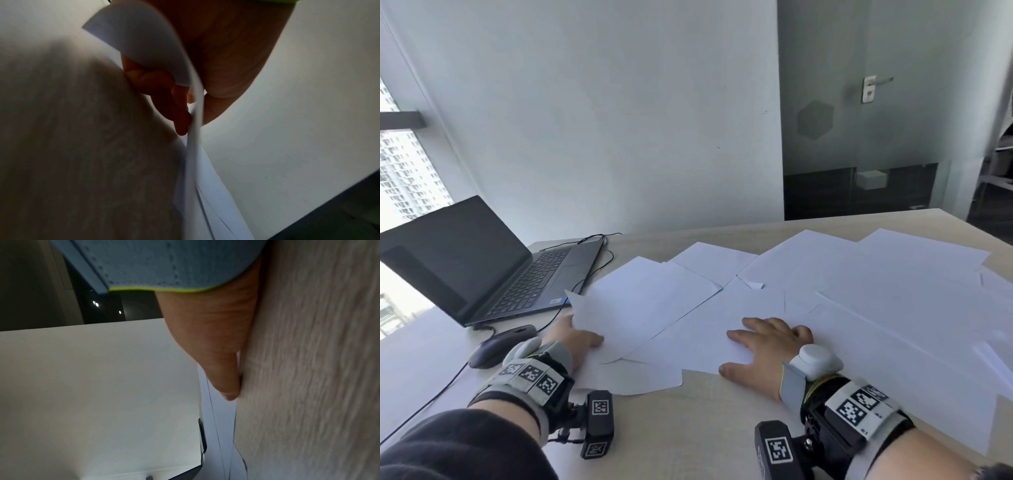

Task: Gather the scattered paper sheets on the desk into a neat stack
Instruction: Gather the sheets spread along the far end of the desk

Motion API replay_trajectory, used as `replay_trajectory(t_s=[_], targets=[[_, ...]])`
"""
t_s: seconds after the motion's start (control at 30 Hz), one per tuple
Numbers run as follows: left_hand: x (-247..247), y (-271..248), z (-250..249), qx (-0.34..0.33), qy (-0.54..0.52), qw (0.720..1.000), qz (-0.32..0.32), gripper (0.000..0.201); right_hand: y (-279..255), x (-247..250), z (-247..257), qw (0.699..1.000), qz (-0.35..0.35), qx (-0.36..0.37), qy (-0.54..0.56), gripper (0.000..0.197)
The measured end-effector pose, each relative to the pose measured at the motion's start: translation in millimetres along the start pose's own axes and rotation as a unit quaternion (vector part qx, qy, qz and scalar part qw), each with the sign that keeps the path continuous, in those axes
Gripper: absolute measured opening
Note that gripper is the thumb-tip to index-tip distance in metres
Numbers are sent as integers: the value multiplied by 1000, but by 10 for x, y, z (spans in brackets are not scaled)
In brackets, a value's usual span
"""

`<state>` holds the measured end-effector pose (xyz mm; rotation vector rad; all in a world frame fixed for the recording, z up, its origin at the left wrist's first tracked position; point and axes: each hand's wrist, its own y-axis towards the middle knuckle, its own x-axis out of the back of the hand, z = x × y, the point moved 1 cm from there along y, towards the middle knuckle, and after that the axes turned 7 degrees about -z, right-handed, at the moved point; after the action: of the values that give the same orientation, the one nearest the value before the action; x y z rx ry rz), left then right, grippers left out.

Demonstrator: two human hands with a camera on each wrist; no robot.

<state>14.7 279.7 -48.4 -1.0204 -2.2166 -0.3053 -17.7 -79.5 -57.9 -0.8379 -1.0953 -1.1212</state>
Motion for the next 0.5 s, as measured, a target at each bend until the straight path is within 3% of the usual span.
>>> replay_trajectory(t_s=[0.17,0.37,0.5], targets=[[63,-94,70,23,-99,994,32,73,27,-5,-26,998,-14,-61,-19,70],[60,-248,139,35,-142,986,85,106,11,-28,70,998,-51,18,19,69],[39,-347,141,38,-129,986,97,115,10,-39,16,999,-50,5,20,54]])
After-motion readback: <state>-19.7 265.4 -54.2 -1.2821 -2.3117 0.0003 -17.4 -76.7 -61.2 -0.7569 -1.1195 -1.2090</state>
